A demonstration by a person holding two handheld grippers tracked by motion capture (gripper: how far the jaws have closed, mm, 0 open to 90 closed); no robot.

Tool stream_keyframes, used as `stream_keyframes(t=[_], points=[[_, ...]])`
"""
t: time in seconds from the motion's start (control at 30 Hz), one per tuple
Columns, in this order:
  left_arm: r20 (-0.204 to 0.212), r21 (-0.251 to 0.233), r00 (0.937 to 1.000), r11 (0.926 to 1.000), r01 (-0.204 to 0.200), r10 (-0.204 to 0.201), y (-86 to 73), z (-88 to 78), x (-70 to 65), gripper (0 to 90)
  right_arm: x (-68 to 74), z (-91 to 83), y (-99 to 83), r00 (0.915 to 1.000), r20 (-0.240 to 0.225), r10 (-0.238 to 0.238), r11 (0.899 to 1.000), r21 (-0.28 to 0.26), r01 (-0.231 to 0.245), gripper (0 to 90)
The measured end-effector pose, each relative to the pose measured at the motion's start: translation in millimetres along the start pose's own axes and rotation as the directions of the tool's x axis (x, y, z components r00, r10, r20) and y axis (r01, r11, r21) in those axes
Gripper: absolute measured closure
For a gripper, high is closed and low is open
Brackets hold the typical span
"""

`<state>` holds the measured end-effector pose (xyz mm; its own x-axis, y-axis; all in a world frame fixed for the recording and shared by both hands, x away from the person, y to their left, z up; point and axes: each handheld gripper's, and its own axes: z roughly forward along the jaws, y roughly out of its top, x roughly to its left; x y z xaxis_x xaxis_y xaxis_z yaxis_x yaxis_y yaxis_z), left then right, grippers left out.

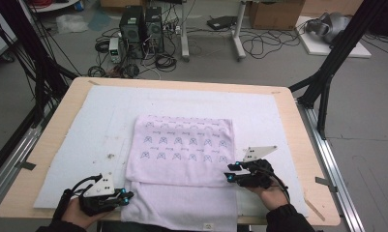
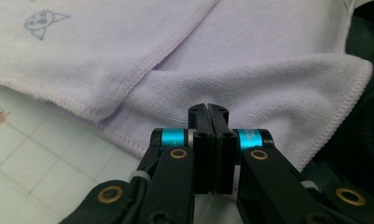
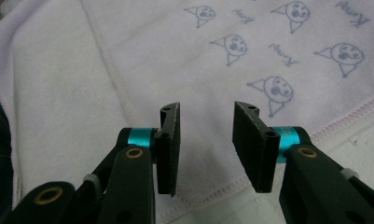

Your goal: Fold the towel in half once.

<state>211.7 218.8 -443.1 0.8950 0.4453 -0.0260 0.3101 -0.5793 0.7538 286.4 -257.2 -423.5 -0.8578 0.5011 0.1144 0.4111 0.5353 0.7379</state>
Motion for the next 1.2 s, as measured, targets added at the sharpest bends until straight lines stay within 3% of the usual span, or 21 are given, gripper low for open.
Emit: stream_keyframes(t=[0.13,0.23,0.43,0.6,0.67,0.7,0.83,0.9,0.97,1.2], points=[[0.005,-0.018,0.9999,0.9998,0.011,-0.011,-3.8,-12.3,3.9,87.5,4.9,0.5,2.2,0.9996,-0.019,-0.022,1.000,0.002,0.022,59.6],[-0.026,-0.053,0.9992,0.9981,0.029,-0.031,3.6,-14.0,13.4,75.3,5.8,5.2,2.7,0.9985,-0.035,-0.042,0.999,0.021,0.043,58.1],[-0.091,-0.094,0.9948,0.9949,0.036,-0.045,24.1,-2.2,35.4,66.2,-1.7,13.0,2.5,0.9990,-0.028,-0.034,0.999,0.027,0.034,55.9],[-0.102,-0.060,0.9932,0.9969,0.051,-0.057,27.8,16.0,50.8,63.2,-6.2,22.5,1.0,0.9987,-0.038,-0.035,0.997,0.061,0.038,57.0],[-0.089,-0.026,0.9944,0.9982,0.053,-0.056,27.1,24.1,53.0,65.7,-5.3,24.6,-1.2,0.9980,-0.024,-0.059,0.997,0.052,0.060,62.2],[-0.081,-0.010,0.9955,0.9988,0.047,-0.048,25.9,28.2,52.6,71.9,-4.5,24.1,-1.7,0.9981,-0.017,-0.059,0.997,0.053,0.060,66.9],[-0.097,-0.025,0.9929,0.9975,0.067,-0.069,26.1,29.0,50.8,85.7,-6.5,23.8,-1.9,0.9980,-0.038,-0.051,0.997,0.051,0.053,83.9],[-0.099,-0.025,0.9926,0.9974,0.068,-0.070,26.8,28.1,50.5,87.4,-6.0,23.5,-1.0,0.9974,-0.037,-0.061,0.997,0.051,0.063,85.9],[-0.097,-0.026,0.9925,0.9970,0.073,-0.075,26.9,27.0,51.1,87.8,-7.7,22.1,-1.4,0.9981,-0.050,-0.037,0.998,0.046,0.039,86.7],[-0.090,-0.073,0.9915,0.9935,0.087,-0.094,32.0,12.7,51.6,88.1,-6.1,11.6,5.2,0.9972,-0.065,-0.038,0.999,0.006,0.038,87.3]])
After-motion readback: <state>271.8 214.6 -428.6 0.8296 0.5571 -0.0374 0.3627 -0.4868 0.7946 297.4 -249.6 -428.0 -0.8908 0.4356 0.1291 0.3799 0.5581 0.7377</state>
